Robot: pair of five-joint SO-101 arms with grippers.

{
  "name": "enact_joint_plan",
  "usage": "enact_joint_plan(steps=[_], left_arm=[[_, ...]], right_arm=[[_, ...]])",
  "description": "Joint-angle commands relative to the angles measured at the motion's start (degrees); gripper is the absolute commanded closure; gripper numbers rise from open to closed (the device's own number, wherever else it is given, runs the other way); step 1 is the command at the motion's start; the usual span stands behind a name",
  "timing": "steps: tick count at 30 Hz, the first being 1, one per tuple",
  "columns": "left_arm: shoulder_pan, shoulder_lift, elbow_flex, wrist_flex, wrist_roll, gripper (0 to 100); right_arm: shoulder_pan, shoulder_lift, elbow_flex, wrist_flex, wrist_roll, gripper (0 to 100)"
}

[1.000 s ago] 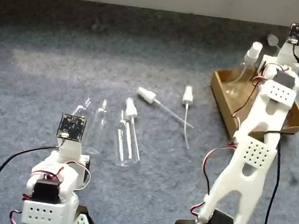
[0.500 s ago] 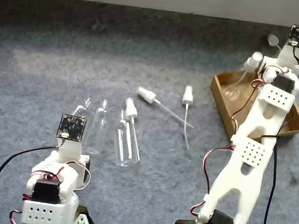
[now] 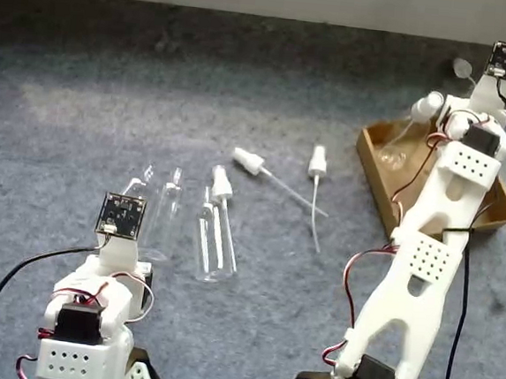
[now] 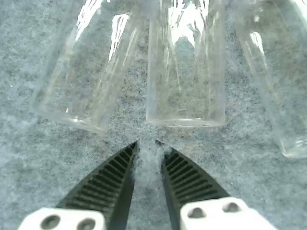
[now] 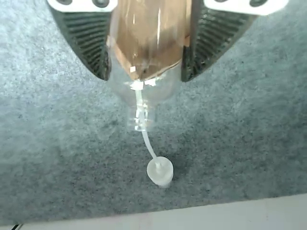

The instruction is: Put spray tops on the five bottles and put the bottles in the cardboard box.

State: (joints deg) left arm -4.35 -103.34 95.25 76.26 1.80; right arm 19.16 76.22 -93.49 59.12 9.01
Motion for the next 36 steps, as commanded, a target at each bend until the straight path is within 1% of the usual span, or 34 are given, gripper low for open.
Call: enact_joint_plan(steps=[1,5,13,22,26,31,36], left_arm=[[0.9,-0.7,0.1,-1.1,-0.5,99],[0.9,-0.7,0.1,-1.1,-0.5,99],[0.9,-0.7,0.1,-1.1,-0.5,99],[0.9,-0.7,0.1,-1.1,-0.5,99],[0.9,-0.7,0.1,-1.1,-0.5,99],[0.9,-0.7,0.1,-1.1,-0.5,99],[0.9,-0.7,0.1,-1.1,-0.5,99]], right_arm=[[0.1,-7.5,-8.5,2.0,-0.6,91.5],[0.2,-9.3,-8.5,2.4,-0.5,91.5],[0.4,-12.6,-8.5,6.5,-0.5,91.5],[0.5,-13.5,-8.5,6.4,-0.7,91.6],[1.0,-13.6,-8.5,5.3,-4.0,91.6],[1.3,-13.8,-8.5,4.4,-4.3,91.5],[1.4,-17.1,-8.5,4.8,-4.6,91.5]])
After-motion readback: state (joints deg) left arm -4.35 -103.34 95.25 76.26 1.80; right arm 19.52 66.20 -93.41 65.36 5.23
